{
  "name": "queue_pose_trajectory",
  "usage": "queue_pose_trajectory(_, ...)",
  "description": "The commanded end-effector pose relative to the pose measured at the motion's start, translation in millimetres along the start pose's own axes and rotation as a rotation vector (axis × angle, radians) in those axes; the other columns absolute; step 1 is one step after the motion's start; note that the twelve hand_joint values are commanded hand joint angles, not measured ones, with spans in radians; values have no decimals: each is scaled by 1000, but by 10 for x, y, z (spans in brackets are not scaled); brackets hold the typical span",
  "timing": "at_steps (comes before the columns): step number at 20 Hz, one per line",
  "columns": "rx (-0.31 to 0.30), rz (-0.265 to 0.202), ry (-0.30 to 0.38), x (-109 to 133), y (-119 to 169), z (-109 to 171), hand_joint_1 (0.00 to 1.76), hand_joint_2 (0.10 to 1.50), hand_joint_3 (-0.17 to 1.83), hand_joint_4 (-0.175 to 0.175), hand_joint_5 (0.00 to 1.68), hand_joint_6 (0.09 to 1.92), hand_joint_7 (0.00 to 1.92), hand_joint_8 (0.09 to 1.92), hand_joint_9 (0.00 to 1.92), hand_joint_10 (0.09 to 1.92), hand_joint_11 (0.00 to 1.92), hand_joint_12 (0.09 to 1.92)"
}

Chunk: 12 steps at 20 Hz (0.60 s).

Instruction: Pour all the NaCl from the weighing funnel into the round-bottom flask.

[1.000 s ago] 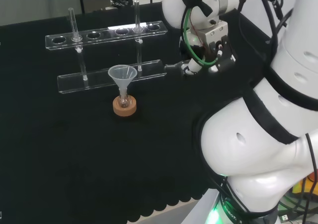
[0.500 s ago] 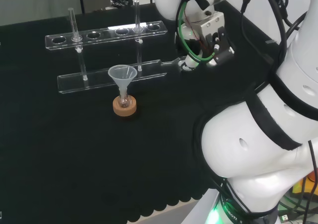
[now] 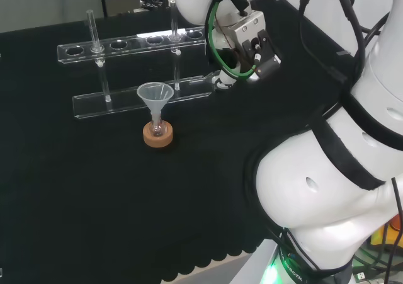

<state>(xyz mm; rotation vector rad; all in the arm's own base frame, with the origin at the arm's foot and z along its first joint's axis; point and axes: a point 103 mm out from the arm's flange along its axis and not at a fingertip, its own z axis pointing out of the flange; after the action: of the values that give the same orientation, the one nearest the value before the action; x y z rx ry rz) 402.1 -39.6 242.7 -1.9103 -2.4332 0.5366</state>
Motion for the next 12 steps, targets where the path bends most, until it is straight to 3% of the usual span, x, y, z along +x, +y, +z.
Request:
queue_pose_trajectory(1, 13, -14, -20, 113, 73, -67, 1291, 716, 611, -175, 1166, 824, 1211, 790, 1205, 463, 472, 1274)
queue_pose_trajectory(12, 42, -34, -48, 287, 216, -214, 1291, 714, 614, -175, 1167, 822, 1213, 789, 1210, 451, 525, 1242)
